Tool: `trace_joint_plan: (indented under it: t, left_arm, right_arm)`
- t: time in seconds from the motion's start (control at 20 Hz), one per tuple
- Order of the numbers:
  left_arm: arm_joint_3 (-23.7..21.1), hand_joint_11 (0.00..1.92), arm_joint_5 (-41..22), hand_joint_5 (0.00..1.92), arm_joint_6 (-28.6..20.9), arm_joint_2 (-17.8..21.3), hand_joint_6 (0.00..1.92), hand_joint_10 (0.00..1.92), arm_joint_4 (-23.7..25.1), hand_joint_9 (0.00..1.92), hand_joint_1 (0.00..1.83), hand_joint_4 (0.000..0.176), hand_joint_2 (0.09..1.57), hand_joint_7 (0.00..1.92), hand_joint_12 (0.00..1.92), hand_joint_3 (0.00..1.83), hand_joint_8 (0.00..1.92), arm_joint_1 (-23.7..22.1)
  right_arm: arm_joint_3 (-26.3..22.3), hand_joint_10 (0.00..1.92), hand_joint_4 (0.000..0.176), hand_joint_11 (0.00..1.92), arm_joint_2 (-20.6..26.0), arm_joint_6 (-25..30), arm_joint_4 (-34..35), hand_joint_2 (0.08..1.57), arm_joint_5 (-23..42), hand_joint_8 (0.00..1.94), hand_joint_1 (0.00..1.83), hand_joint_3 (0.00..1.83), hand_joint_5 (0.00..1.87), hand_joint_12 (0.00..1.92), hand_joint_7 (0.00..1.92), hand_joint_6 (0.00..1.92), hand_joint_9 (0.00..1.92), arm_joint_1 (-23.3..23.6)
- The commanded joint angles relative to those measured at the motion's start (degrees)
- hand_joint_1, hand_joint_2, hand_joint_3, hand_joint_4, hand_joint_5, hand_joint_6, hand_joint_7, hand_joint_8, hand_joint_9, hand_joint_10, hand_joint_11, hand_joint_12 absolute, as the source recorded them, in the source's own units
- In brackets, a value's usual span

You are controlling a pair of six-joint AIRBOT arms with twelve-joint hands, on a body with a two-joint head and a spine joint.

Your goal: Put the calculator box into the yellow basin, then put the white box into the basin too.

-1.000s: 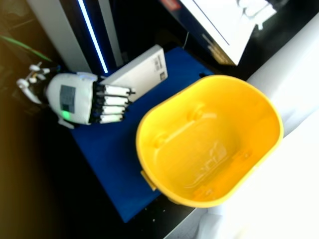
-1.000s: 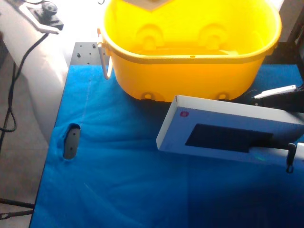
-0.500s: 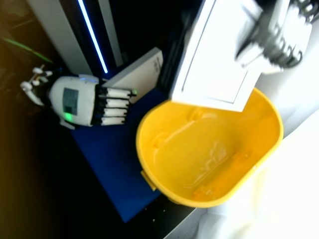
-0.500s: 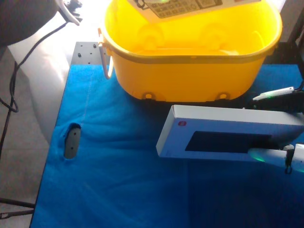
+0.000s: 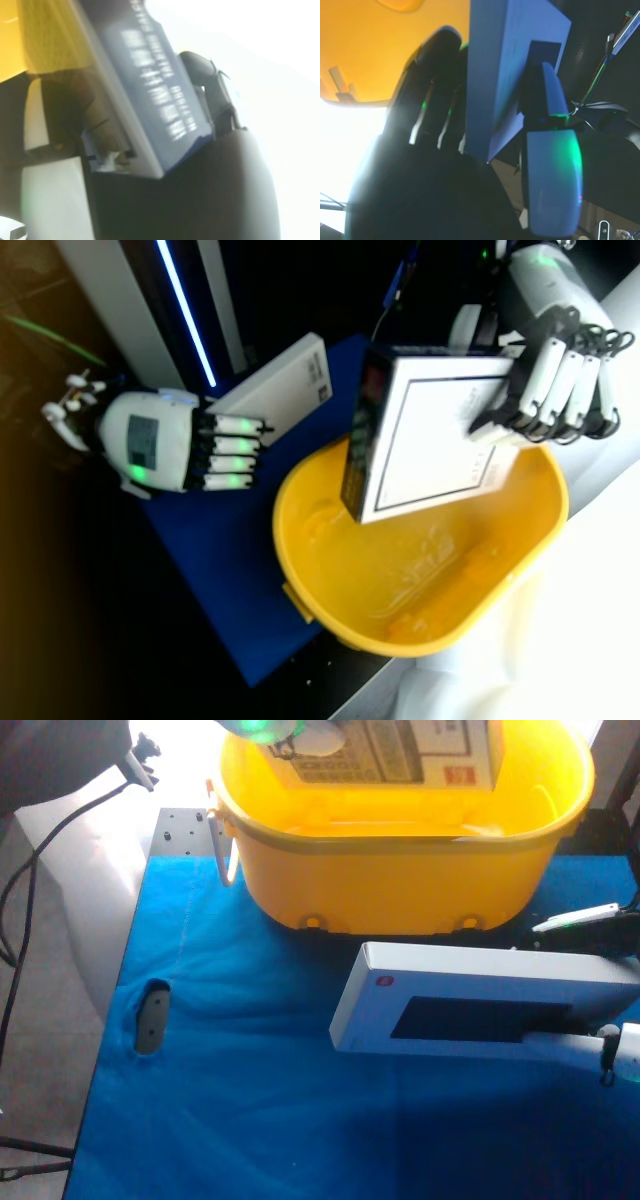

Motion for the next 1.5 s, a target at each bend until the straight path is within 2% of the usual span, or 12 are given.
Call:
trace_joint_plan:
  t: [0.0, 0.05, 0.1, 0.2, 0.45, 0.6, 0.65, 0.75, 0.95, 1.0, 1.1, 1.45]
  left_arm:
    - [-0.2, 0.0, -7.3, 0.49, 0.9, 0.3, 0.18, 0.5, -1.5, 0.16, 0.81, 0.006, 0.94, 0.39, 1.52, 0.0, 0.07, -1.1]
    - [-0.6, 0.0, -7.3, 0.35, 2.5, 0.5, 0.06, 0.25, -2.2, 0.08, 0.74, 0.064, 0.9, 0.24, 0.95, 0.0, 0.01, -1.2]
    - [-1.0, 0.0, -7.4, 0.24, 3.6, 0.9, 0.03, 0.09, -3.0, 0.02, 0.7, 0.07, 0.88, 0.13, 0.31, 0.0, 0.0, -1.2]
    - [-1.6, 0.0, -8.1, 0.08, 4.1, 1.7, 0.0, 0.0, -3.6, 0.0, 0.66, 0.095, 0.85, 0.0, 0.0, 0.0, 0.0, -1.1]
    - [-2.5, 0.0, -10.7, 0.12, 4.1, 4.3, 0.02, 0.0, -6.0, 0.0, 0.64, 0.099, 0.84, 0.0, 0.0, 0.0, 0.0, 0.1]
    - [-2.9, 0.0, -11.6, 0.19, 4.8, 6.2, 0.0, 0.0, -8.4, 0.0, 0.68, 0.029, 0.91, 0.05, 0.35, 0.0, 0.0, 0.5]
    - [-3.0, 0.0, -11.6, 0.2, 5.7, 6.7, 0.01, 0.0, -9.5, 0.0, 0.65, 0.025, 0.91, 0.07, 0.43, 0.0, 0.0, 0.7]
    - [-3.0, 0.0, -11.6, 0.21, 7.0, 7.3, 0.01, 0.0, -11.1, 0.01, 0.61, 0.043, 0.88, 0.07, 0.53, 0.0, 0.0, 1.1]
    - [-2.3, 0.0, -11.3, 0.26, 10.1, 7.4, 0.01, 0.0, -15.4, 0.01, 0.67, 0.031, 0.93, 0.09, 0.59, 0.01, 0.0, 2.2]
    - [-2.1, 0.0, -11.0, 0.27, 11.1, 7.4, 0.01, 0.01, -16.6, 0.02, 0.65, 0.028, 0.94, 0.09, 0.6, 0.01, 0.0, 2.5]
    - [-1.6, 0.0, -10.4, 0.28, 13.8, 7.3, 0.01, 0.01, -19.5, 0.03, 0.62, 0.032, 0.94, 0.08, 0.56, 0.0, 0.0, 3.0]
    - [2.6, 0.0, -9.3, 0.35, 15.8, 4.4, 0.02, 0.04, -25.3, 0.12, 0.61, 0.019, 0.93, 0.17, 0.68, 0.0, 0.02, 5.5]
  right_arm:
    - [0.2, 1.3, 0.0, 0.76, -0.1, 0.7, -1.2, 1.12, -7.0, 1.05, 1.38, 0.0, 0.92, 1.51, 0.98, 0.97, 0.88, 0.7]
    - [0.2, 1.29, 0.0, 0.75, -0.1, 0.8, -1.2, 1.12, -7.0, 1.02, 1.38, 0.0, 0.93, 1.5, 1.0, 0.96, 0.88, 0.7]
    - [0.2, 1.29, 0.0, 0.77, 0.0, 0.8, -1.4, 1.12, -7.1, 1.04, 1.38, 0.0, 0.93, 1.51, 0.99, 0.94, 0.89, 0.8]
    - [0.2, 1.09, 0.0, 0.77, 0.1, 1.5, -2.0, 1.11, -7.2, 1.07, 1.23, 0.0, 0.98, 1.5, 1.01, 0.92, 0.94, 1.1]
    - [-0.6, 1.14, 0.0, 0.9, 1.9, 2.6, -2.0, 1.11, -12.4, 1.12, 1.24, 0.0, 1.0, 1.49, 1.01, 0.86, 1.0, 1.3]
    - [-2.1, 1.2, 0.0, 0.84, 4.1, 2.5, -2.0, 1.09, -17.1, 0.94, 1.38, 0.0, 1.01, 1.37, 1.02, 0.79, 0.97, 1.5]
    - [-2.6, 1.16, 0.0, 0.83, 4.8, 2.5, -2.0, 1.09, -18.4, 0.89, 1.38, 0.0, 1.0, 1.29, 1.01, 0.89, 0.98, 1.5]
    - [-3.2, 1.17, 0.0, 0.78, 5.7, 2.5, -2.0, 1.1, -20.5, 0.93, 1.37, 0.0, 0.97, 1.26, 0.98, 0.98, 0.94, 1.5]
    - [-4.9, 1.31, 0.0, 0.73, 7.8, 2.4, -2.0, 1.14, -24.3, 1.13, 1.36, 0.0, 1.01, 1.31, 0.83, 0.96, 0.81, 1.5]
    - [-5.1, 1.31, 0.0, 0.73, 8.3, 2.4, -2.0, 1.12, -24.9, 0.94, 1.37, 0.0, 0.97, 1.32, 0.98, 1.0, 0.82, 1.5]
    - [-5.5, 1.31, 0.0, 0.72, 9.2, 2.2, -2.0, 1.14, -27.0, 1.12, 1.36, 0.0, 1.01, 1.32, 0.84, 0.96, 0.81, 1.5]
    - [-5.6, 1.23, 0.0, 0.74, 11.3, 1.9, -2.0, 1.12, -27.5, 0.98, 1.37, 0.0, 0.96, 1.31, 0.96, 1.02, 0.87, 2.6]
